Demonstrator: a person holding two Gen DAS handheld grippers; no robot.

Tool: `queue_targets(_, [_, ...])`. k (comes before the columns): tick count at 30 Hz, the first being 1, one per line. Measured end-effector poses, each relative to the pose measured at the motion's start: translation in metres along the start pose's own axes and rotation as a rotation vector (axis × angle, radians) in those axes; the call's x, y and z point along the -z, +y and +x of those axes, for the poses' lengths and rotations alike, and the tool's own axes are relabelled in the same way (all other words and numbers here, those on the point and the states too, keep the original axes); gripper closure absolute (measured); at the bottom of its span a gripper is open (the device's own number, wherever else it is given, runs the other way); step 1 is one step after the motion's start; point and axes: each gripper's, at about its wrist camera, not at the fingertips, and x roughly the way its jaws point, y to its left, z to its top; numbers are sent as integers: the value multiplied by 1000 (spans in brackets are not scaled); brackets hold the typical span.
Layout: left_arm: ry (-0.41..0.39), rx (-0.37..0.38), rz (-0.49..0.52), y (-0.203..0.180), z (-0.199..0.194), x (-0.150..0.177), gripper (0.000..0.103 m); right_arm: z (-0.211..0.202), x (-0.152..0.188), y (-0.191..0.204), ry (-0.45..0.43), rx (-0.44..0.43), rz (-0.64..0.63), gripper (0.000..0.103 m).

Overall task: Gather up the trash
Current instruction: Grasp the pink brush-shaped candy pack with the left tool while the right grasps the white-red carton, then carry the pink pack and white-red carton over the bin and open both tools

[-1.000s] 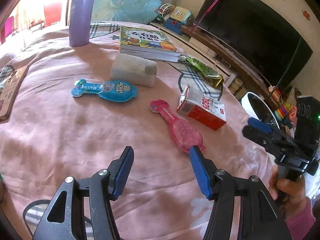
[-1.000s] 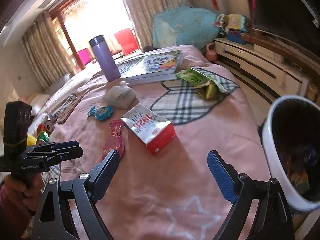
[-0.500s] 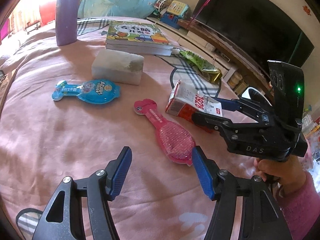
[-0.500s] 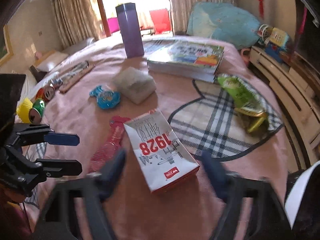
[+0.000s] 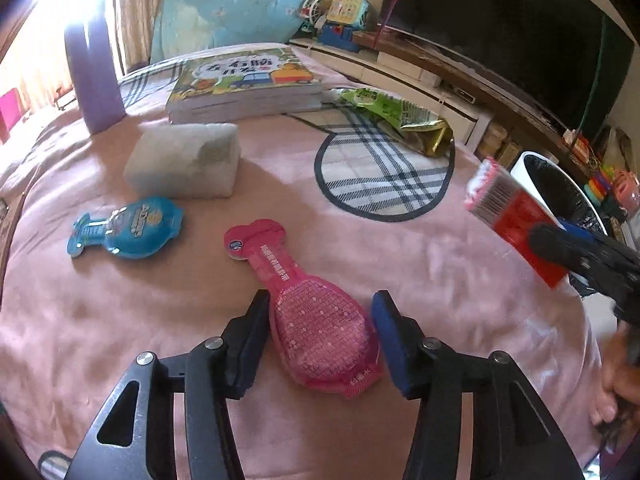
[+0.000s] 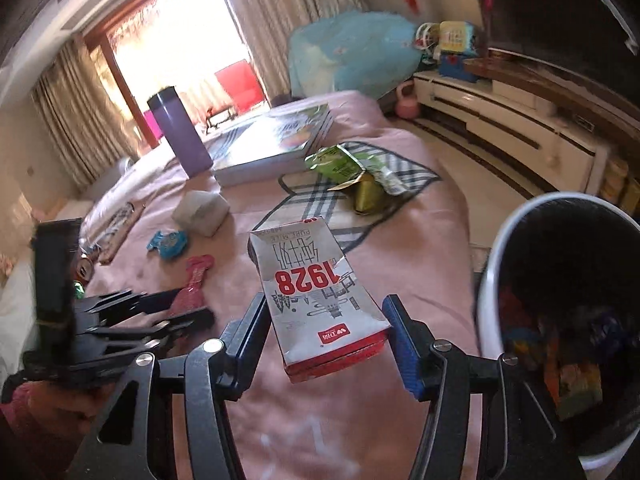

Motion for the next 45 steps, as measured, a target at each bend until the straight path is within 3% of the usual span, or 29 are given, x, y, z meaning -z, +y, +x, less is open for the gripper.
queue_targets(6, [-37, 82, -8, -6, -16, 7, 54, -26, 15, -3, -37, 0, 46, 45])
queue_targets(20, [-69, 236, 120, -68, -46, 6, 54, -82, 38, -43, -104, 70, 149, 45])
queue_targets(30, [-71, 289, 204, -117, -41, -6, 54, -114, 43, -81, -149, 130, 201, 45])
queue_targets(45, [-61, 311, 276, -170, -21, -28, 54, -135, 42, -124, -191, 191, 253, 45])
